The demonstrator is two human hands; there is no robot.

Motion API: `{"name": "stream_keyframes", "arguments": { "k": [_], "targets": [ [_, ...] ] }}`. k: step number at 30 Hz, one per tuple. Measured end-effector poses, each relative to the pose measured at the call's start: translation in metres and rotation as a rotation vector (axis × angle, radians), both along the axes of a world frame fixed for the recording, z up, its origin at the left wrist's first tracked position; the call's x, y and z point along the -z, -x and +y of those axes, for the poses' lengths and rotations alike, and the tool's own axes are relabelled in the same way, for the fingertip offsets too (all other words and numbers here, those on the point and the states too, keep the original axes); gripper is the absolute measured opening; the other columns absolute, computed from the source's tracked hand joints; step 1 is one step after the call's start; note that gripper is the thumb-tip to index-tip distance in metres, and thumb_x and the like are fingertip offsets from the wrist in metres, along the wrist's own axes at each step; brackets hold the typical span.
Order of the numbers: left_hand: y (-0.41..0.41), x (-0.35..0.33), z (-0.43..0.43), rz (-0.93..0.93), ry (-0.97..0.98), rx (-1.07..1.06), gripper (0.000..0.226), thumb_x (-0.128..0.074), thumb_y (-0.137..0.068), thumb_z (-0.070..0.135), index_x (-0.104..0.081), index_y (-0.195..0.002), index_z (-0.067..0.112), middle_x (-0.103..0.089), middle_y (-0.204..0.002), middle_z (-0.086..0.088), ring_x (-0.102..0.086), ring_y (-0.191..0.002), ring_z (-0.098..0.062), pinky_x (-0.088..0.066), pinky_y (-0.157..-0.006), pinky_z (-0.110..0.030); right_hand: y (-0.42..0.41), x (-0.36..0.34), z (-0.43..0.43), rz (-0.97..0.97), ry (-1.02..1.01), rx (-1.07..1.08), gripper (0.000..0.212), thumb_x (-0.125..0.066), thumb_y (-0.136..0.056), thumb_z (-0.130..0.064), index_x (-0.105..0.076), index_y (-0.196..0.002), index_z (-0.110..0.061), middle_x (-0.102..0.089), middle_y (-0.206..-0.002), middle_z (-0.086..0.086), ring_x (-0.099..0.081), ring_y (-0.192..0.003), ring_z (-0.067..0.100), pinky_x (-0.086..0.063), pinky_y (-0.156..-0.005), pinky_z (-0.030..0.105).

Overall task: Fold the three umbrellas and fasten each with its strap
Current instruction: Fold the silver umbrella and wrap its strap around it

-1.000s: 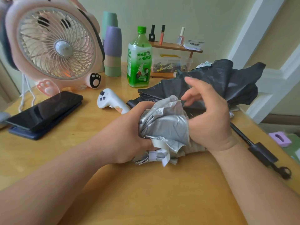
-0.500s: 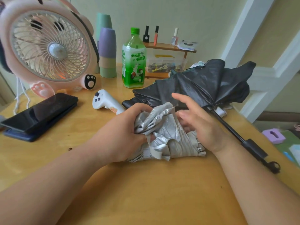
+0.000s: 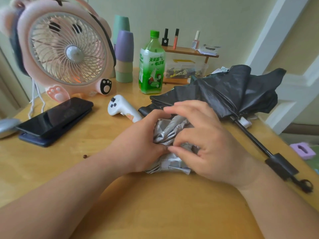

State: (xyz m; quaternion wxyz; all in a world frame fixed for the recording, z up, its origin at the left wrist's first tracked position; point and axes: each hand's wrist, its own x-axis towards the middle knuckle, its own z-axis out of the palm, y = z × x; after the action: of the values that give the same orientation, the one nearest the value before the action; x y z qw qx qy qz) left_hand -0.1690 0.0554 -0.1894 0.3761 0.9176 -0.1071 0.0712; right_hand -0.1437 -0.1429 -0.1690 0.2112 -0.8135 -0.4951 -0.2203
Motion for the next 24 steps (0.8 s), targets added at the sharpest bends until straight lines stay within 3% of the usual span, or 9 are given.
{"name": "stream_keyframes", "arguments": {
  "k": [3,4,8,13,19,22,24],
  "targets": [
    [0.000,0.000,0.000,-0.002,0.011,-0.001,0.066,-0.077,-0.079,0.034,-0.041,-0.134,0.041,-0.065,-0.108,0.019,-0.064,-0.100,-0.006,-0.049,-0.087,-0.026,0.004,-0.007,-0.006,0.176,0.091,0.105,0.038,-0.083,-0.075,-0.055,-0.072,-0.091,-0.022,-0.047,-0.153,-0.005,-0.030,-0.149,0.015,-0.034,-0.116,0.048],
    [0.000,0.000,0.000,-0.001,0.017,0.001,0.065,-0.077,-0.079,0.035,-0.041,-0.133,0.042,-0.065,-0.106,0.020,-0.064,-0.099,-0.006,-0.050,-0.087,-0.027,0.005,-0.008,-0.006,0.167,0.117,0.112,0.035,-0.082,-0.075,-0.055,-0.072,-0.089,-0.024,-0.047,-0.153,-0.006,-0.030,-0.149,0.014,-0.035,-0.116,0.049],
    [0.001,0.000,0.000,-0.010,0.022,0.014,0.062,-0.078,-0.081,0.033,-0.039,-0.129,0.041,-0.065,-0.103,0.019,-0.065,-0.099,-0.011,-0.052,-0.086,-0.034,0.002,-0.005,-0.004,0.073,0.111,0.026,0.014,-0.080,-0.087,-0.028,-0.075,-0.078,-0.018,-0.053,-0.148,-0.001,-0.040,-0.143,0.019,-0.041,-0.109,0.047],
    [0.002,0.001,0.002,0.014,0.035,0.001,0.084,-0.083,-0.075,0.049,-0.031,-0.142,0.046,-0.062,-0.126,0.015,-0.062,-0.114,-0.011,-0.050,-0.099,-0.035,-0.006,0.000,-0.007,0.331,-0.154,0.030,0.015,-0.076,-0.092,-0.015,-0.073,-0.077,-0.013,-0.059,-0.139,-0.005,-0.054,-0.133,0.012,-0.041,-0.109,0.023],
    [0.007,-0.007,0.003,0.083,-0.025,0.045,0.121,-0.090,-0.060,0.056,-0.011,-0.152,0.050,-0.054,-0.134,0.019,-0.056,-0.121,-0.004,-0.044,-0.098,-0.022,-0.016,0.022,0.001,0.414,-0.422,0.029,0.013,-0.069,-0.095,-0.006,-0.069,-0.083,-0.002,-0.062,-0.134,0.005,-0.069,-0.114,0.017,-0.054,-0.099,0.032],
    [0.011,-0.011,0.007,0.162,-0.073,0.103,0.137,-0.094,-0.053,0.056,0.001,-0.152,0.054,-0.050,-0.140,0.022,-0.054,-0.123,-0.003,-0.044,-0.103,-0.024,-0.018,0.025,-0.001,0.496,-0.489,0.025,0.010,-0.070,-0.095,-0.011,-0.072,-0.088,-0.005,-0.062,-0.137,0.002,-0.070,-0.113,0.021,-0.055,-0.101,0.042],
    [0.011,-0.013,0.013,0.249,-0.226,0.019,0.136,-0.092,-0.051,0.061,0.000,-0.151,0.049,-0.057,-0.131,0.017,-0.058,-0.114,-0.011,-0.047,-0.097,-0.030,-0.021,0.024,-0.001,0.556,-0.536,0.023,0.009,-0.070,-0.095,-0.013,-0.073,-0.090,-0.006,-0.062,-0.137,0.001,-0.070,-0.115,0.023,-0.054,-0.102,0.046]
  ]
}}
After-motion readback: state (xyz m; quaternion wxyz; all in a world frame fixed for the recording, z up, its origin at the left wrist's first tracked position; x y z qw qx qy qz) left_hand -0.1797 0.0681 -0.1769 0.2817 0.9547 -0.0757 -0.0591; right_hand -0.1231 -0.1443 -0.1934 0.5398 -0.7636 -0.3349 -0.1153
